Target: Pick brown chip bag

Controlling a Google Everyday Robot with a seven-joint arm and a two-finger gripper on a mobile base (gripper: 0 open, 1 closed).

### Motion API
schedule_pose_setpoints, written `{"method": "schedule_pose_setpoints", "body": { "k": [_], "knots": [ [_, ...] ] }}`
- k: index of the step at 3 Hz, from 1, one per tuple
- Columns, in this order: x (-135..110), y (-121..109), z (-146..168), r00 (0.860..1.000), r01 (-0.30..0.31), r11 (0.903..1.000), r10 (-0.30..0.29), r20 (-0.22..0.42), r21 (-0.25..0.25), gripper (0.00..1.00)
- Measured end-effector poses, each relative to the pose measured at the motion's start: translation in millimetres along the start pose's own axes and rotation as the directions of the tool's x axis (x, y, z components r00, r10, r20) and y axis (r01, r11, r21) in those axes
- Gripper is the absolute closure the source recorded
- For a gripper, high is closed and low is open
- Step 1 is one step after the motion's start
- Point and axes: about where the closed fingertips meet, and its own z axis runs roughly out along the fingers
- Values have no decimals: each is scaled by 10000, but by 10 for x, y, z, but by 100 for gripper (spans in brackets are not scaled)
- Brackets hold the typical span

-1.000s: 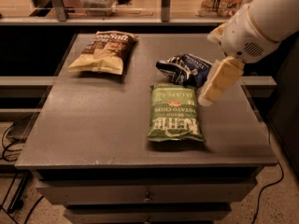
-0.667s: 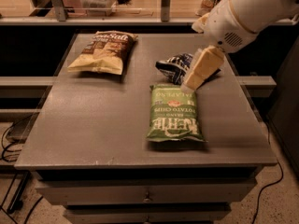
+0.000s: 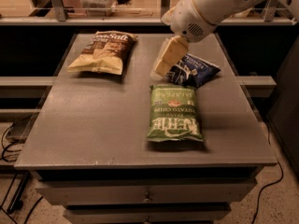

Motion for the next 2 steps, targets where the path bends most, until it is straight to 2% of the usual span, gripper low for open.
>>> {"method": "schedule_pose_setpoints", "body": {
  "k": [2],
  "knots": [
    [-24, -11, 119, 9996, -182, 9998, 184, 202, -71, 0]
  ]
}}
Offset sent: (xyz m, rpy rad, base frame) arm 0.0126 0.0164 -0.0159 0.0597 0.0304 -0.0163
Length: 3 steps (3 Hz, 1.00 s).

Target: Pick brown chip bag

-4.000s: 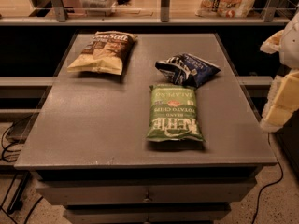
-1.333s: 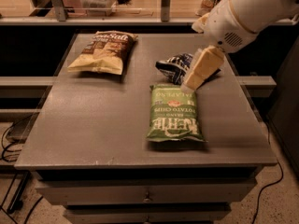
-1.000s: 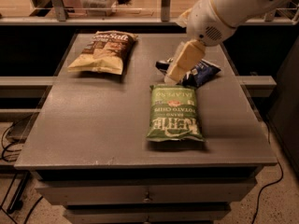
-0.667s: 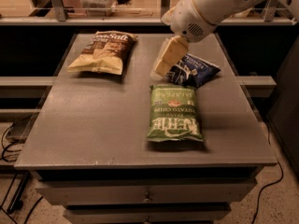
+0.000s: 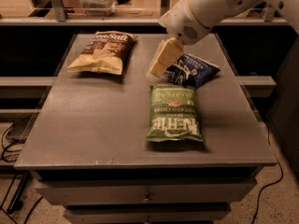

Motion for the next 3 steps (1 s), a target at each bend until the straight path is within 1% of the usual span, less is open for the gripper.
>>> {"method": "schedule_pose_setpoints", "body": {
  "k": [1, 3],
  "knots": [
    [-87, -95, 269, 9992, -237, 9997, 239, 325, -63, 0],
    [-247, -348, 868, 9877, -859, 9963, 855, 1312, -30, 0]
  ]
}}
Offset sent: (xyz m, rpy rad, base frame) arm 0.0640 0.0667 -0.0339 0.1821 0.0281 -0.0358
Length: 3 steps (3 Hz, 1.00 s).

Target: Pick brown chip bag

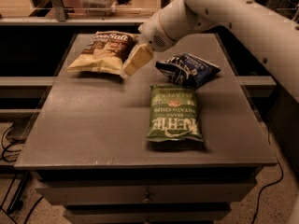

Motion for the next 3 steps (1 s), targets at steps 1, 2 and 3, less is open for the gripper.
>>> {"method": "schedule_pose_setpoints", "body": {
  "k": [1, 2, 3],
  "knots": [
    [23, -134, 292, 9988, -405, 9990, 399, 287, 202, 0],
    [41, -239, 579, 9929, -914, 9955, 891, 791, 257, 0],
    [-12, -278, 836, 9853, -1212, 9926, 1195, 1221, 67, 0]
  ]
}}
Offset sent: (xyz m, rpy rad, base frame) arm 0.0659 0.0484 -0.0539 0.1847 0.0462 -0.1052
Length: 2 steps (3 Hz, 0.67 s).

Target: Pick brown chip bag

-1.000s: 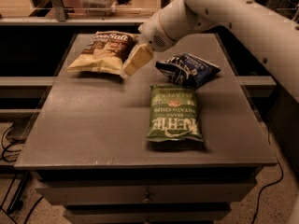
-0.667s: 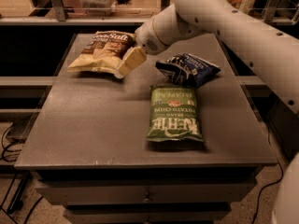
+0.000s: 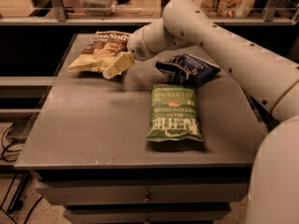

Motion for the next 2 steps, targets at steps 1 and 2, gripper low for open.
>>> {"method": "schedule_pose_setpoints", "body": {
  "k": [1, 2],
  "knots": [
    [-22, 49, 262, 9994, -192, 9987, 205, 266, -468, 18],
    [-36, 77, 390, 9991, -149, 9973, 178, 393, -716, 41]
  ]
}}
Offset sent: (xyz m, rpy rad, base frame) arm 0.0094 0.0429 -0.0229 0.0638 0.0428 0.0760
